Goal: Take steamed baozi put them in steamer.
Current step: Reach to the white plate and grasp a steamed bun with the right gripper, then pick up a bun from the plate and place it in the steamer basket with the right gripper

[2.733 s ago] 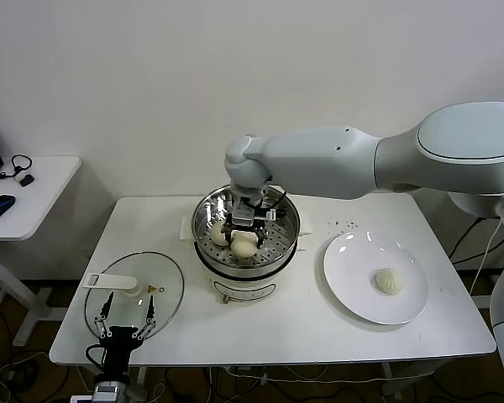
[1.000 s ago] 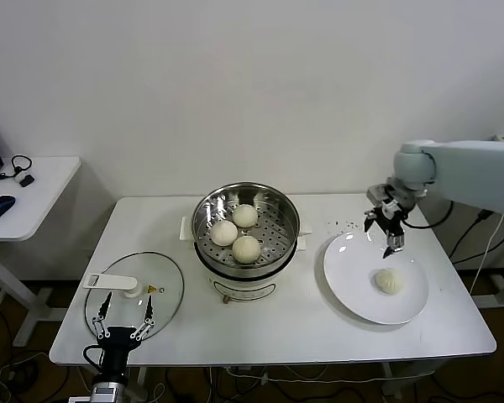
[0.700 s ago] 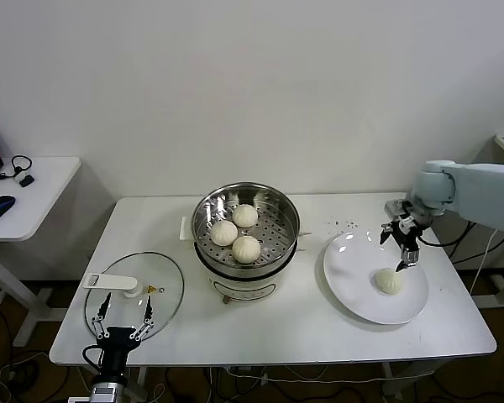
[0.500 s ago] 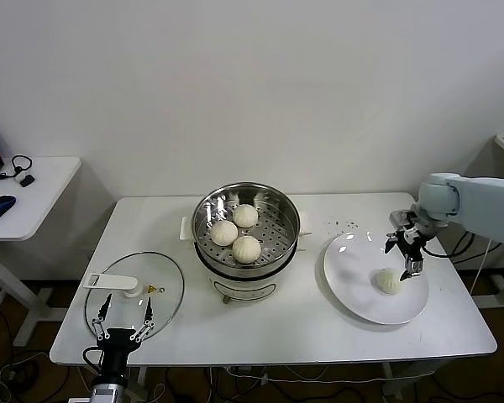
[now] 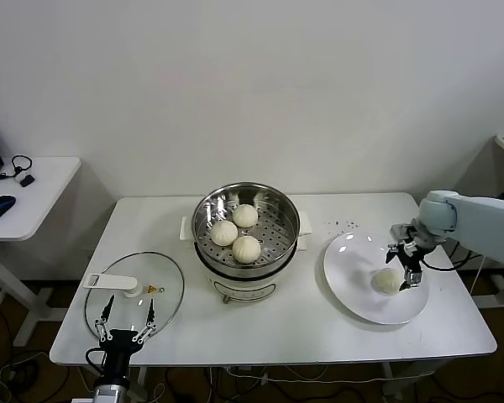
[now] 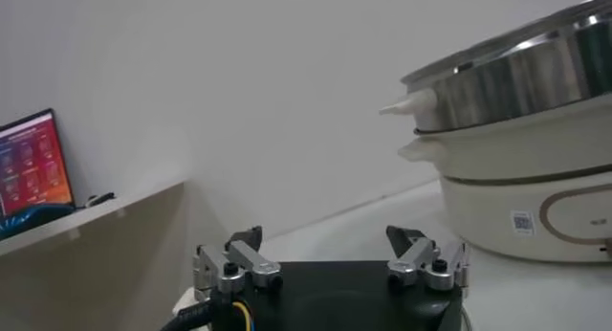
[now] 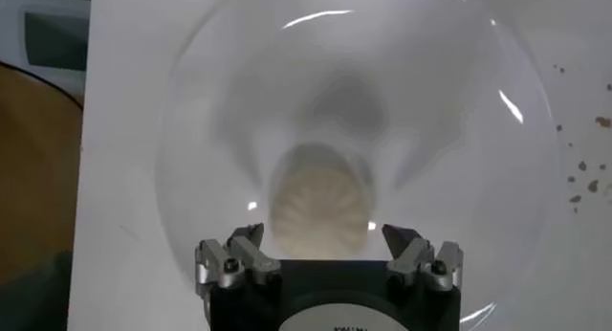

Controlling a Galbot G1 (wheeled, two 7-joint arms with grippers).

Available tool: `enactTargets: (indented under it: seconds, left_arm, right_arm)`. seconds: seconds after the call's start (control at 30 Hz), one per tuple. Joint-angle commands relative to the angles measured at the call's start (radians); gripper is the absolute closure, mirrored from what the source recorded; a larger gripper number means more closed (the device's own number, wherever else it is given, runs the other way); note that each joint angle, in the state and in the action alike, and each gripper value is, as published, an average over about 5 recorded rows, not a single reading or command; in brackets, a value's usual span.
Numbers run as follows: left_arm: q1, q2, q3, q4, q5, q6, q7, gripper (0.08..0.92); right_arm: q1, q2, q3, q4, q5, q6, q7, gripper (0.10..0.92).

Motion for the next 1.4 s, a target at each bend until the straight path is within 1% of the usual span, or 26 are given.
enactTargets:
  seconds: [0.03, 0.47, 0.67, 0.97, 1.13, 1.4]
  left_arm:
    - [-0.002, -0.049, 0.0, 0.002, 0.001, 0.0, 0.0, 0.177]
    - [-0.002, -0.049, -0.001, 0.001, 0.0, 0.002, 0.0, 0.177]
    - [-0.003, -0.049, -0.003, -0.002, 0.0, 0.004, 0.0, 0.177]
    - [-0.003, -0.049, -0.002, -0.004, 0.001, 0.005, 0.0, 0.177]
    - [-0.002, -0.049, 0.0, -0.007, 0.002, 0.006, 0.0, 0.177]
    - [-0.003, -0.049, 0.008, -0.017, 0.0, 0.005, 0.0, 0.177]
  right_arm:
    - [-0.078, -0.003, 0.08, -0.029, -0.026, -0.004, 0.008, 0.203]
    - [-0.103, 0.006, 0.103, -0.035, -0.037, -0.008, 0.009, 0.207]
    - [-0.106, 0.006, 0.108, -0.035, -0.042, -0.008, 0.008, 0.295]
    - [-0.064, 0.008, 0.086, -0.017, -0.03, -0.006, -0.006, 0.357]
    - [0.022, 0.004, 0.01, 0.036, 0.058, -0.019, -0.013, 0.361]
    - [0.338, 0.046, -0.211, 0.169, 0.213, -0.035, -0.024, 0.388]
